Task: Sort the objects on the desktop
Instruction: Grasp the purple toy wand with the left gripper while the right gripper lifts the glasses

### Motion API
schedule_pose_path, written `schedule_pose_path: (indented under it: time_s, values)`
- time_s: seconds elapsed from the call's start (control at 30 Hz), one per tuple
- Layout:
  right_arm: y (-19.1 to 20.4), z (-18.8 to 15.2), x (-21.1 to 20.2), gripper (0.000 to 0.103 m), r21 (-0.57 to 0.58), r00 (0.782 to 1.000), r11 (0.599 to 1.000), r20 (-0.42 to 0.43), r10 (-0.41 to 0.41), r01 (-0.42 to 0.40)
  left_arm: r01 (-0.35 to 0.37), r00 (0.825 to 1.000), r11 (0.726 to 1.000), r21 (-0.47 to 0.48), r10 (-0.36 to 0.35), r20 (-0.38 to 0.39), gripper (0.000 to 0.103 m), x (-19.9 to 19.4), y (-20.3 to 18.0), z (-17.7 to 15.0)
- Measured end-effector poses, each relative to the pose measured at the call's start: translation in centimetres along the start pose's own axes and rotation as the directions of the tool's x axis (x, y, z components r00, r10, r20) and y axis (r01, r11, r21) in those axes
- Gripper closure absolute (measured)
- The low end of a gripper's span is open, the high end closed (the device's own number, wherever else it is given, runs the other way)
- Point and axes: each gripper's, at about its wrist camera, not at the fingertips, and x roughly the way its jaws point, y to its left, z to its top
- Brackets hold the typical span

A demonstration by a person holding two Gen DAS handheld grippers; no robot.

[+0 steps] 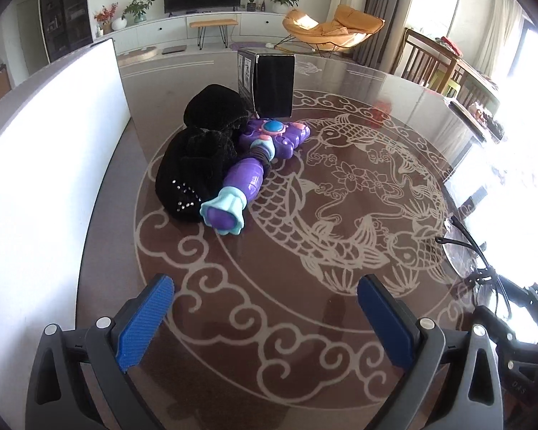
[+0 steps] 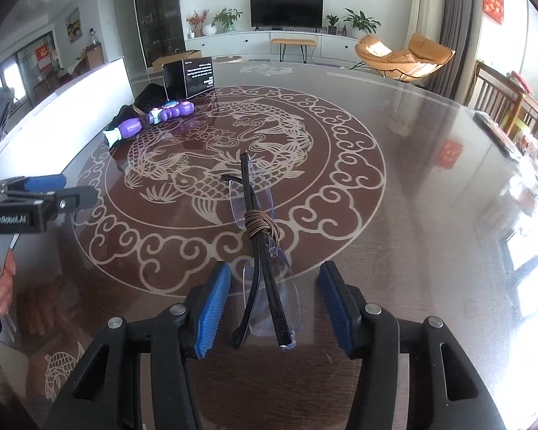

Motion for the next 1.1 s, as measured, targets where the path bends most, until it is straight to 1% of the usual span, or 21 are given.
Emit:
schedule_pose_path:
  time_s: [0.03, 0.13, 0.2, 0.27, 0.33, 0.37, 0.4, 0.43, 0.47, 0.57, 0.63, 0.77, 0.83, 0.87, 0.9, 0.93, 0.97, 1.0, 1.03, 1.07, 1.1]
  values:
    - [-0.1, 0.0, 0.0, 0.047, 0.007, 1.0, 1.0, -0.001, 0.003, -0.003, -0.024, 1.0, 1.0, 0.018, 0.024, 0.005, 0.0, 0.6, -0.1, 1.0]
    - [-0.8, -0.1, -0.1, 0.046, 0.036, 1.0, 0.999, 0.005, 0.017, -0.017, -0.05, 0.999, 0.998, 0.046, 0.05, -0.013, 0.0, 2.6, -0.3, 3.6]
    - [-1.0, -0.1, -0.1, 0.046, 0.049, 1.0, 0.998, 0.009, 0.029, -0.029, -0.054, 0.998, 0.997, 0.061, 0.055, -0.021, 0.0, 3.4, -0.4, 4.9]
    - [-1.0, -0.1, -0.1, 0.046, 0.048, 1.0, 0.998, 0.008, 0.027, -0.028, -0.041, 0.999, 0.995, 0.09, 0.043, -0.019, 0.0, 4.0, -0.8, 5.7]
    - [-0.9, 0.0, 0.0, 0.046, 0.043, 1.0, 0.999, 0.007, 0.021, -0.022, -0.034, 0.999, 0.992, 0.122, 0.033, 0.016, 0.021, 3.8, -1.4, 6.2]
    - [-0.9, 0.0, 0.0, 0.046, 0.042, 1.0, 0.999, 0.006, 0.02, -0.021, -0.039, 0.999, 0.992, 0.123, 0.036, 0.029, 0.045, 3.6, -1.6, 6.3]
    - [-0.9, 0.0, 0.0, 0.046, 0.043, 1.0, 0.999, 0.006, 0.021, -0.021, -0.045, 0.999, 0.993, 0.108, 0.042, 0.032, 0.064, 3.2, -1.6, 6.3]
    - [-0.9, 0.0, 0.0, 0.046, 0.044, 1.0, 0.999, 0.007, 0.022, -0.022, -0.04, 0.998, 0.995, 0.09, 0.037, 0.041, 0.072, 2.9, -1.5, 6.1]
    - [-0.9, 0.0, 0.0, 0.046, 0.045, 1.0, 0.999, 0.007, 0.023, -0.023, -0.03, 0.999, 0.997, 0.077, 0.027, 0.047, 0.076, 2.6, -1.4, 5.6]
    - [-0.9, 0.0, 0.0, 0.046, 0.045, 1.0, 0.999, 0.007, 0.024, -0.024, -0.021, 0.997, 0.999, 0.028, 0.019, 0.074, 0.076, 1.0, -1.3, 2.7]
    - [-0.8, 0.0, 0.0, 0.046, 0.045, 1.0, 0.999, 0.007, 0.023, -0.023, -0.001, 0.996, 1.0, 0.007, 0.001, 0.088, 0.076, -0.7, -1.3, -0.3]
    - [-0.7, 0.0, 0.0, 0.046, 0.042, 1.0, 0.999, 0.006, 0.019, -0.019, -0.015, 0.994, 0.999, 0.044, 0.01, 0.109, 0.076, -4.2, -2.7, -6.9]
    - [-0.5, 0.1, 0.1, 0.046, 0.035, 1.0, 0.999, 0.004, 0.011, -0.011, -0.034, 0.993, 0.998, 0.052, 0.028, 0.115, 0.075, -5.6, -3.1, -9.4]
    - [-0.4, 0.1, 0.1, 0.046, 0.031, 1.0, 1.0, 0.002, 0.005, -0.005, -0.04, 0.993, 0.998, 0.056, 0.034, 0.116, 0.07, -6.0, -3.3, -10.0]
    - [-0.3, 0.1, 0.1, 0.046, 0.026, 1.0, 1.0, 0.0, 0.0, 0.0, -0.036, 0.993, 0.997, 0.065, 0.028, 0.113, 0.054, -6.1, -3.5, -10.3]
    - [-0.2, 0.1, 0.1, 0.045, 0.02, 1.0, 1.0, -0.002, -0.004, 0.004, -0.028, 0.994, 0.997, 0.074, 0.02, 0.104, 0.041, -6.1, -3.8, -10.2]
    - [-0.1, 0.1, 0.2, 0.044, 0.017, 1.0, 1.0, -0.002, -0.008, 0.008, -0.028, 0.996, 0.997, 0.074, 0.021, 0.087, 0.015, -5.8, -3.8, -10.4]
    - [-0.3, 0.1, 0.2, 0.042, 0.021, 1.0, 1.0, -0.005, -0.018, 0.018, -0.03, 0.997, 0.997, 0.072, 0.024, 0.079, 0.01, -5.7, -3.7, -10.4]
    - [-0.5, 0.1, 0.3, 0.036, 0.034, 1.0, 0.999, -0.009, -0.023, 0.023, -0.022, 0.997, 0.997, 0.068, 0.016, 0.081, 0.01, -5.7, -3.6, -10.3]
    - [-0.8, 0.0, 0.4, 0.033, 0.047, 1.0, 0.999, -0.01, -0.019, 0.02, -0.003, 0.997, 0.998, 0.061, -0.002, 0.078, 0.01, -5.7, -3.4, -10.1]
    - [-0.9, 0.0, 0.3, 0.033, 0.052, 1.0, 0.999, -0.008, -0.015, 0.016, 0.01, 0.997, 0.998, 0.054, -0.014, 0.078, 0.01, -5.7, -3.1, -9.9]
